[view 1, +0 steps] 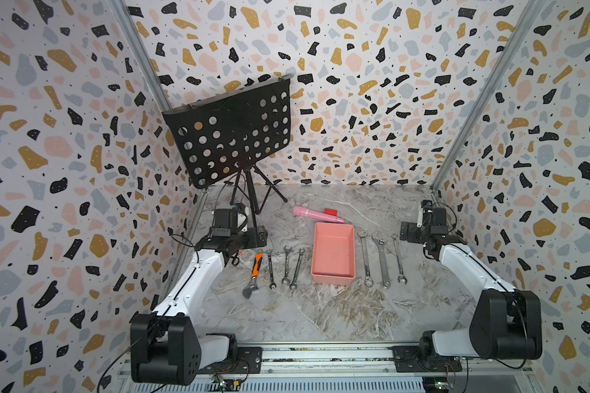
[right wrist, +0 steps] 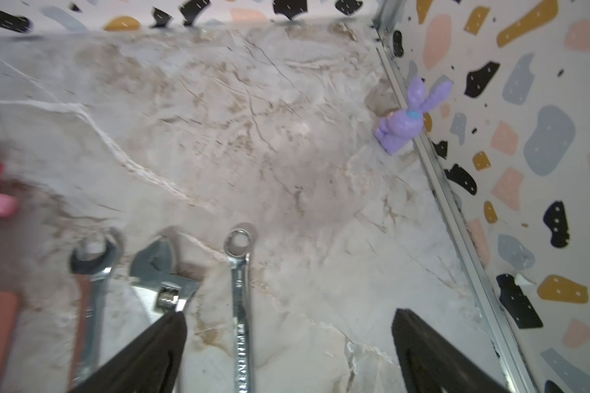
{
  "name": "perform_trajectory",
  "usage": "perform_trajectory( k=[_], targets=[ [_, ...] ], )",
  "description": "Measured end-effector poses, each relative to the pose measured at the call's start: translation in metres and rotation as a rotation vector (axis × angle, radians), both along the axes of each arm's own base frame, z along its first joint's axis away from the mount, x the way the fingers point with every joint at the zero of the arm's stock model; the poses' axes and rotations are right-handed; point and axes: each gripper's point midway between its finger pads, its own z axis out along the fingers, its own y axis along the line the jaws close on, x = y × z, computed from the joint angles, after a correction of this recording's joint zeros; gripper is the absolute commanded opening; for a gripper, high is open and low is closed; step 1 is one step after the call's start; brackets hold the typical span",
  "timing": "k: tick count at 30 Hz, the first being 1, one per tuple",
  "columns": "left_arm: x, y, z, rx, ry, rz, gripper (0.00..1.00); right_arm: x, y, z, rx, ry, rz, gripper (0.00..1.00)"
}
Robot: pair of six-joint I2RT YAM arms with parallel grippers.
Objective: Take out the wrench from the storage box
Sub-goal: Reset both arms
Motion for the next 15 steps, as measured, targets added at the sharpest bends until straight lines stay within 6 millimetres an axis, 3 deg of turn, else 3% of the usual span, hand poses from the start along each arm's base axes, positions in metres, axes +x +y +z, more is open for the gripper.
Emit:
perform_trajectory(
  k=[3,5,9,15],
  targets=[
    [0.007,0.026,-0.027,0.089,-0.018,0.059,1.0,-0.017,-0.01,-0.044,-0.049,0.034,-0.012,1.0],
    [0.007,0.036,-0.049,0.144,-0.02,0.079,1.0,-0.023,-0.014,-0.056,-0.074,0.036,-0.009,1.0],
    [0.009,0.055,-0.07,0.184,-0.006,0.128,1.0,-0.01,-0.025,-0.039,-0.105,-0.06,-0.039,1.0],
    [0.028,0.081,-0.044,0.158,-0.147,0.224,1.0,-0.006,-0.051,-0.01,-0.11,-0.192,-0.118,1.0]
  ],
)
